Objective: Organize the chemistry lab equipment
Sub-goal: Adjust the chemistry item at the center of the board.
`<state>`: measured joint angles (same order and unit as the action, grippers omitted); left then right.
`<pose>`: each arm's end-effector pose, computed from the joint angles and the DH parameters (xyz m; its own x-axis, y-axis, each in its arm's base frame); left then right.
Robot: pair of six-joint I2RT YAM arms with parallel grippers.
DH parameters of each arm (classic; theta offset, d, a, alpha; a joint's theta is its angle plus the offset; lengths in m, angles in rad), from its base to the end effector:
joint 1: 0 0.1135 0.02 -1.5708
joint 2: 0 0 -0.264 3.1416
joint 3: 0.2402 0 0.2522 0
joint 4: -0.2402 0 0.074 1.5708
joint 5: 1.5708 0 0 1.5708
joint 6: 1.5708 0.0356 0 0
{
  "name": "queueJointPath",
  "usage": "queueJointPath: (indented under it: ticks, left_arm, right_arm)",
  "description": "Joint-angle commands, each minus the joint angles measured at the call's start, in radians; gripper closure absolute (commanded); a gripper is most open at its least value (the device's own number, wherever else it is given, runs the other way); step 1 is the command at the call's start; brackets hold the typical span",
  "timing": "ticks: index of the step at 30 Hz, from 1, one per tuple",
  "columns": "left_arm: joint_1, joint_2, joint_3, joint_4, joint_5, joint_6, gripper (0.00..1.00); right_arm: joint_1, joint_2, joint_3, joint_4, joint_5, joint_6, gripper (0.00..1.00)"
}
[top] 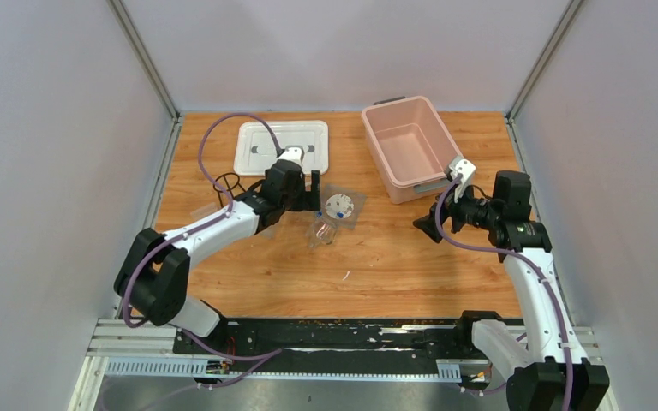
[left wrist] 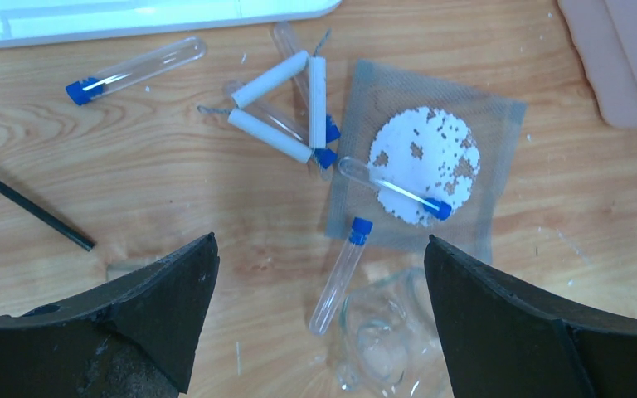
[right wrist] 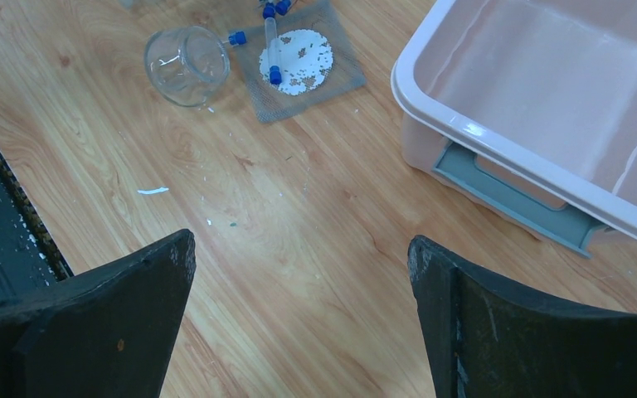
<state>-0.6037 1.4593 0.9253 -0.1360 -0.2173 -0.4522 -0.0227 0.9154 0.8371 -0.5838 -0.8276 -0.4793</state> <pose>0.2655 -0.1738 0.2353 -0.6413 -0.0761 -0.7635 0.1501 0.9634 -0.2221 0.1859 0.0220 0.3032 -0.2847 -0.3056 -0.9086 -0.7850 0.6184 0.0379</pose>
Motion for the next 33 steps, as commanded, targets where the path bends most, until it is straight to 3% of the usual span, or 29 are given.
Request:
queueJointPath:
  ticks: [1, 14, 28, 33]
  left_arm:
    - [0.011, 0.051, 0.071, 0.050, -0.019, -0.050, 0.00]
    - [0.016, 0.091, 0.112, 0.075, 0.265, 0.169, 0.03]
    - [0.052, -0.009, 0.007, 0.168, 0.415, 0.124, 0.04]
    - [0.061, -0.092, -0.068, 0.200, 0.405, 0.117, 0.04]
  right_arm:
    - [0.002, 0.015, 0.073, -0.037, 0.012, -0.042, 0.01]
    - [0.006, 0.087, 0.125, -0.118, 0.029, -0.080, 0.01]
    - [0.008, 0.082, 0.124, -0.128, 0.000, -0.087, 0.01]
    - [0.008, 0.077, 0.126, -0.131, -0.004, -0.088, 0.01]
